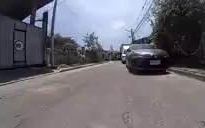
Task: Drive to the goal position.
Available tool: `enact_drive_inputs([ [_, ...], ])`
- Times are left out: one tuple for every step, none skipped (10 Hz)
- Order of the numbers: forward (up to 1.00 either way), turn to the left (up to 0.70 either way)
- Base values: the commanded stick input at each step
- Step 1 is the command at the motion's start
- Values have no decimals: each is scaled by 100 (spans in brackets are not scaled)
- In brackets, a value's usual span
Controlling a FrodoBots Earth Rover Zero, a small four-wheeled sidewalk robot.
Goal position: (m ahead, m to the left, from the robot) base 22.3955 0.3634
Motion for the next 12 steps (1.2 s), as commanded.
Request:
enact_drive_inputs([
  [100, 0],
  [100, 0],
  [100, 0],
  [100, 0],
  [100, 0],
  [100, 0],
  [100, 0],
  [100, 0],
  [100, 0],
  [100, -2],
  [100, -2],
  [100, -3],
])
